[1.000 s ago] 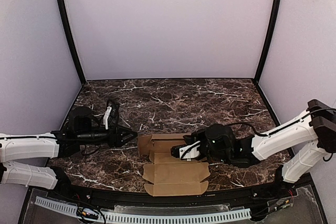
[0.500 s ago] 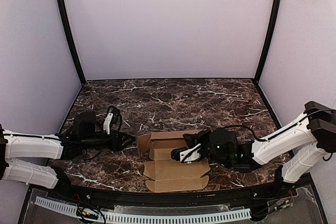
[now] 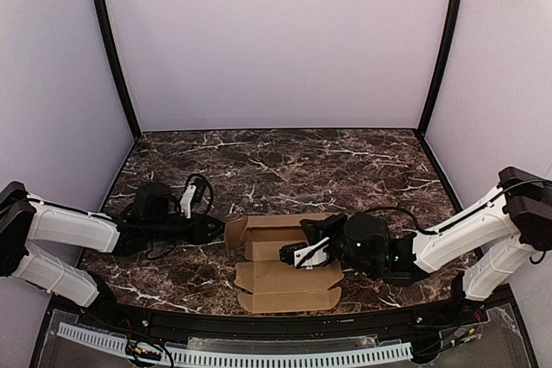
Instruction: Fold the paper box
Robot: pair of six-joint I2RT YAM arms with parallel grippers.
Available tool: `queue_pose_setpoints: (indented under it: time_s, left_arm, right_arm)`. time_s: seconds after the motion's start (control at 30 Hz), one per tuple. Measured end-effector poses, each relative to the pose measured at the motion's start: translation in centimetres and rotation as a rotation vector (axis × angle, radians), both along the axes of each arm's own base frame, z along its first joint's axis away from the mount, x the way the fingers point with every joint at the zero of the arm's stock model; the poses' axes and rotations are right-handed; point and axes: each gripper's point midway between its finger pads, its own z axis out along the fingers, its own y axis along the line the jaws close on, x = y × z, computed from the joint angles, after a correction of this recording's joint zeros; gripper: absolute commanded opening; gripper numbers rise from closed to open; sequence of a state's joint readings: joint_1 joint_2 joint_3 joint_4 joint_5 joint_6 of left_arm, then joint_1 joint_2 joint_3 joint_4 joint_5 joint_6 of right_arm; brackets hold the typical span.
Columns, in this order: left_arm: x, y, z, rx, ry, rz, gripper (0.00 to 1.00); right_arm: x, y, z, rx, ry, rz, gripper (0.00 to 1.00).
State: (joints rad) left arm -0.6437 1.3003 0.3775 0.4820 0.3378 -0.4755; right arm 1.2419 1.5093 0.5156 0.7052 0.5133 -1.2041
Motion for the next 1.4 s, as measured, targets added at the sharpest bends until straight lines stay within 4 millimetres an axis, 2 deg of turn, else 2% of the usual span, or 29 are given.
queue_pose_setpoints:
  time_s: [0.2,0.9,1.23,1.4]
  left_arm:
    - [-0.5,-0.6,0.5,-0.028,-0.003,-0.044,0.33]
    - [-3.1,-1.4,0.3,-0.085,0.009,-0.158,0.34]
    - [-4.2,-2.2,-1.7,-0.046,0.047,-0.201,0.37]
    - [-4.3,-2.5,-2.0,-0.039,0.049,-0.213,0.38]
  right_arm:
    - [0.3,0.2,-0.7,-0.019,-0.024,-0.011,0.00]
    - [0.5,0.6,-1.1,-0.006,-0.039,-0.018,0.00]
    - [0.5,0.6,-1.0,-0.001,-0.041,-0.020,0.00]
    - [0.4,0.7,-1.4,-0.009,-0.039,-0.020,0.00]
